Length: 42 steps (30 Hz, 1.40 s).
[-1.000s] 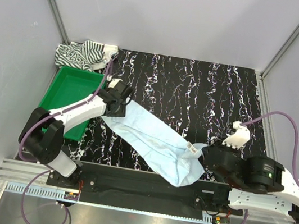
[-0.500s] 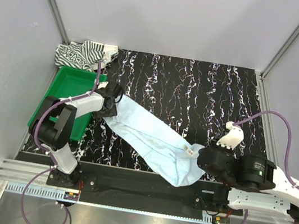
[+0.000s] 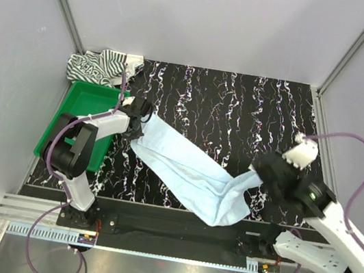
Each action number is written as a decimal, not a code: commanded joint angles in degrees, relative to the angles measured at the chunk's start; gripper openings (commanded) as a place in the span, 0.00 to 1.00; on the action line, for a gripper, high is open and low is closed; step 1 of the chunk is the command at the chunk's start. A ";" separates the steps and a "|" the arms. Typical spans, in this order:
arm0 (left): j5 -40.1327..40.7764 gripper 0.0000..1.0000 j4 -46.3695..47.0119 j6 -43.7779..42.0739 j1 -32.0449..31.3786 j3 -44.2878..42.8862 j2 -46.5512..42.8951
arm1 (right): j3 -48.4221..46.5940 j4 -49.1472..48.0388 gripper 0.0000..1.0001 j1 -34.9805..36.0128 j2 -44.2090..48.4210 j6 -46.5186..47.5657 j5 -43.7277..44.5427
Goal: Roll the towels
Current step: Flatten the towel
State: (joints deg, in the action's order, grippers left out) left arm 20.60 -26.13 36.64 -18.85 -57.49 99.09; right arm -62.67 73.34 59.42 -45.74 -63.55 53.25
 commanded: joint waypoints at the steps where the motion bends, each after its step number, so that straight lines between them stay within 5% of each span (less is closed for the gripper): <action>1: -1.70 0.00 0.55 -0.70 0.13 0.45 -0.20 | 1.50 -16.27 0.00 -19.46 -9.00 28.96 -7.77; 4: -2.67 0.00 -0.06 -0.61 0.13 1.16 -3.19 | -0.68 -27.08 0.00 -47.02 -16.81 38.31 -31.03; 13: -2.58 0.00 -2.87 -1.05 0.66 1.07 -8.82 | -17.29 -32.82 0.00 -73.20 -41.34 39.11 -51.38; 16: -2.23 0.00 -3.31 -0.96 1.45 0.63 -9.88 | -28.26 -31.77 0.42 -73.92 -52.15 40.69 -59.05; 17: -2.14 0.00 -3.49 -0.61 1.71 0.46 -9.79 | -29.07 -32.46 0.80 -73.92 -53.83 41.05 -62.19; 18: -2.58 0.00 -3.66 -0.26 2.41 0.45 -9.70 | -29.69 -32.04 0.95 -73.92 -55.93 40.96 -62.39; 19: -2.76 0.00 -3.66 0.27 2.68 0.54 -9.53 | -29.00 -31.51 1.00 -73.92 -56.13 40.87 -60.92; 25: -3.37 0.00 -1.73 1.41 3.38 2.74 -10.58 | -10.50 -31.24 0.99 -74.01 -43.40 39.91 -49.40; 28: -4.25 0.00 -0.50 1.85 3.56 3.09 -10.50 | -1.87 -30.80 0.87 -74.01 -36.46 38.68 -46.84; 32: -5.92 0.00 1.16 2.29 3.73 2.83 -9.53 | 5.44 -29.57 0.95 -74.01 -29.96 33.60 -49.99; 42: -12.07 0.00 5.47 1.77 3.82 3.09 -7.94 | 13.98 -31.24 0.95 -74.01 -32.13 30.33 -53.08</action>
State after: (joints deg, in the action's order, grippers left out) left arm 10.90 -24.01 38.46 -15.31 -54.54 91.20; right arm -49.34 43.51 -14.48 -77.12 -31.68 1.85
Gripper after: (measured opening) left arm 0.016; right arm 0.956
